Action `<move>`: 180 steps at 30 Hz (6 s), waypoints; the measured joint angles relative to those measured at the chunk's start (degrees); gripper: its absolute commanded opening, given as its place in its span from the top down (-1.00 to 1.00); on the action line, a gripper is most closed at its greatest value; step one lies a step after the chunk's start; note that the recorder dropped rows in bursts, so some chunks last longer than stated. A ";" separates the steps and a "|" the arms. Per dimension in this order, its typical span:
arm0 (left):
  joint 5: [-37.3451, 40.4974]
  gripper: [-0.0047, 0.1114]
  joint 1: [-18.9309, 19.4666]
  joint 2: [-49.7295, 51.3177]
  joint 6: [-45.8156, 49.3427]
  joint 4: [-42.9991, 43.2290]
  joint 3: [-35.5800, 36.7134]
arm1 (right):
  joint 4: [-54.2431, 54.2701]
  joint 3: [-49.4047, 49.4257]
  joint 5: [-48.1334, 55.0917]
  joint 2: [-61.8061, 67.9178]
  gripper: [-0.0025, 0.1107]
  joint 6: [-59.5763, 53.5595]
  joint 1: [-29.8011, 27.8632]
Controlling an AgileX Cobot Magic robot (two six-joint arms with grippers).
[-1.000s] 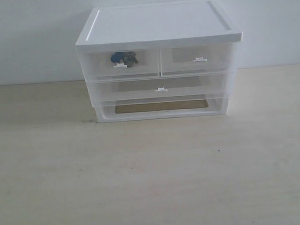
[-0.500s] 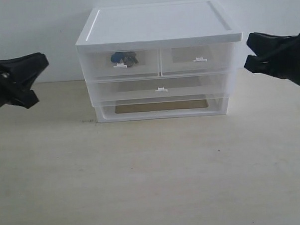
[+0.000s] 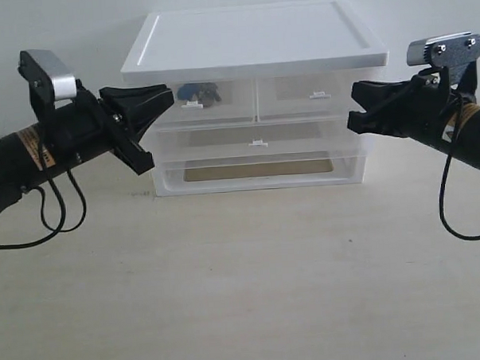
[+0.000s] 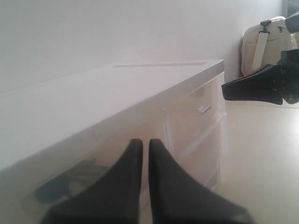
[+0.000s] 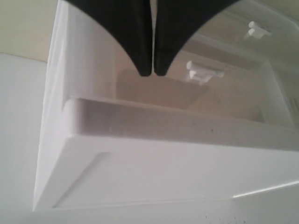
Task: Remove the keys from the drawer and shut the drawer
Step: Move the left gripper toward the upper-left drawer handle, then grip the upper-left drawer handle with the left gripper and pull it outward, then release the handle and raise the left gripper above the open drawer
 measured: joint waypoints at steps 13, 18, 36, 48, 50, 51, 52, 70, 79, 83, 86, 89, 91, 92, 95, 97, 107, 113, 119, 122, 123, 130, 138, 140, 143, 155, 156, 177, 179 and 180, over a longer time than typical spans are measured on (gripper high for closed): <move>8.15 0.84 -0.93 0.23 3.62 0.25 -3.27 | -1.86 -4.29 2.93 1.00 0.96 -2.55 0.14; 10.18 0.66 -0.93 0.23 9.11 0.35 -3.27 | -2.10 -4.44 3.61 1.00 0.96 -2.68 0.41; 8.16 -0.02 -5.27 6.79 57.52 -8.55 -5.10 | -2.10 -4.52 4.23 1.00 0.96 -2.79 0.46; 7.48 0.68 -5.87 7.33 66.70 -12.13 -6.06 | -2.20 -4.52 4.78 1.00 0.96 -2.90 0.46; 9.03 0.74 -5.87 7.33 66.81 -11.83 -6.76 | -2.20 -4.52 4.87 1.00 0.96 -2.90 0.54; 10.75 0.74 -5.99 7.33 66.81 -11.26 -7.18 | -2.20 -4.52 4.87 1.00 0.96 -2.90 0.54; 11.99 0.74 -5.99 7.33 66.81 -11.26 -7.64 | -2.20 -4.52 4.87 1.00 0.96 -2.90 0.54; 14.38 0.84 -6.60 7.33 66.81 -11.17 -8.34 | -1.88 -4.52 5.04 1.00 0.96 -3.01 0.54; 17.61 0.84 -7.90 4.69 66.81 -12.90 -6.61 | -1.76 -4.52 5.25 1.00 0.96 -3.71 0.54; 18.99 0.84 -8.16 1.68 66.81 -12.57 -3.33 | -1.68 -4.52 5.25 1.00 0.96 -3.97 0.54; 19.51 0.84 -8.27 -0.62 66.81 -12.42 -0.81 | -1.68 -4.52 5.35 1.00 0.96 -4.02 0.54; 19.07 0.84 -8.27 -3.38 66.81 -12.16 1.74 | -1.68 -4.52 5.35 1.00 0.96 -4.02 0.54; 18.92 0.84 -8.48 -4.95 66.81 -12.16 3.46 | -1.68 -4.52 5.46 1.00 0.96 -4.02 0.54; 18.92 0.84 -8.74 -5.48 66.81 -12.16 4.11 | -1.68 -4.52 5.46 1.00 0.96 -4.02 0.54; 19.09 0.84 -10.07 -6.93 66.81 -12.16 6.18 | -1.56 -4.52 5.46 1.00 0.96 -4.02 0.54; 19.24 0.84 -11.15 -7.44 67.13 -12.16 6.92 | -1.56 -4.52 5.46 1.00 0.96 -4.02 0.54; 19.11 0.05 -11.72 -7.72 69.13 -18.38 7.60 | -1.56 -4.52 5.65 1.00 0.96 -4.02 0.54; 19.11 0.07 -11.72 -5.75 71.71 -19.05 6.05 | -1.56 -4.52 5.90 1.00 0.96 -3.92 0.54; 19.21 0.37 -11.72 -2.29 72.48 -19.82 2.99 | -1.56 -4.52 6.12 1.00 0.96 -3.92 0.54; 19.21 0.40 -11.72 -1.09 74.48 -21.73 1.94 | -1.56 -4.52 6.27 1.00 0.96 -3.92 0.54; 19.21 0.40 -11.72 -0.82 75.23 -22.15 1.81 | -1.56 -4.52 6.26 1.00 0.96 -3.92 0.54; 19.06 0.40 -11.72 0.75 76.81 -24.51 0.69 | -1.56 -4.52 6.39 1.00 0.96 -3.92 0.54; 17.60 0.50 -11.72 1.91 80.87 -24.88 0.43 | -1.56 -4.52 6.52 1.00 0.96 -3.92 0.54; 17.22 0.62 -11.72 1.91 81.25 -25.15 0.43 | -1.56 -4.52 6.52 1.00 0.96 -3.92 0.54; 16.83 0.81 -11.72 1.91 81.64 -25.43 0.30 | -1.56 -4.52 6.56 1.00 0.96 -3.92 0.54; 16.92 0.84 -11.84 2.01 81.85 -25.55 -0.45 | -1.56 -4.52 6.79 1.00 0.96 -3.92 0.54; 16.92 0.84 -12.06 1.90 81.85 -26.29 -0.21 | -1.56 -4.52 6.79 1.00 0.96 -3.92 0.54; 21.96 0.84 -16.96 -8.09 84.36 -31.71 7.13 | -1.56 -4.52 7.11 1.00 0.96 -4.03 0.54; 21.60 0.67 -16.96 -12.55 74.89 -31.55 7.81 | -1.56 -4.52 7.11 1.00 0.96 -4.03 0.54; 21.56 0.51 -16.96 -13.55 71.98 -31.55 7.81 | -1.56 -4.52 7.11 1.00 0.96 -4.03 0.54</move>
